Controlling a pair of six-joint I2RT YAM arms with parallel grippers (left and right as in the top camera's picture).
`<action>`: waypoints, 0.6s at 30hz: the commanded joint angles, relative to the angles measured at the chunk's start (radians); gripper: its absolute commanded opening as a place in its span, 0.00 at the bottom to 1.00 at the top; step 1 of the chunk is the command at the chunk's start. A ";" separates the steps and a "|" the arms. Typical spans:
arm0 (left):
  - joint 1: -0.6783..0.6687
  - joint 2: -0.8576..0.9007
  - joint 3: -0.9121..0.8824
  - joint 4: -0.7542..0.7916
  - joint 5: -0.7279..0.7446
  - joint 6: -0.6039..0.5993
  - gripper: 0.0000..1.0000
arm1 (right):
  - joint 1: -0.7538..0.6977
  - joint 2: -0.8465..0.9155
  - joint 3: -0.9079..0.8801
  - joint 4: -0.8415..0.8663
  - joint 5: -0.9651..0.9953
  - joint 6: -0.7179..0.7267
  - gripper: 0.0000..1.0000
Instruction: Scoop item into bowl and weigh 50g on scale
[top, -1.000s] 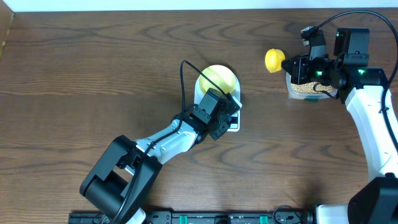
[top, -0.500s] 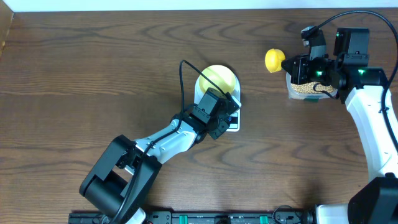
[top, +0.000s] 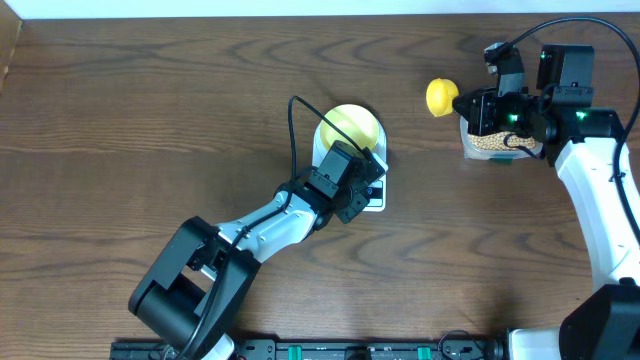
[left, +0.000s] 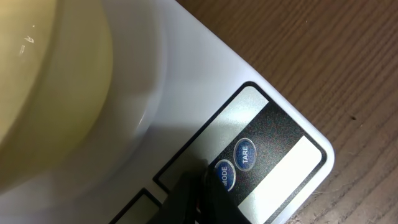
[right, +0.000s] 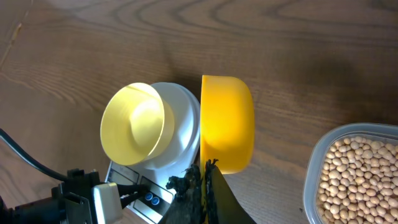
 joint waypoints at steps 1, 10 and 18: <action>0.012 0.069 -0.014 -0.023 -0.013 0.005 0.07 | 0.004 -0.018 0.020 -0.004 0.001 -0.015 0.01; 0.012 0.080 -0.014 -0.026 -0.013 0.005 0.07 | 0.004 -0.018 0.020 -0.004 0.002 -0.015 0.01; 0.012 0.071 -0.014 -0.034 -0.014 0.006 0.07 | 0.004 -0.018 0.020 -0.003 0.002 -0.015 0.01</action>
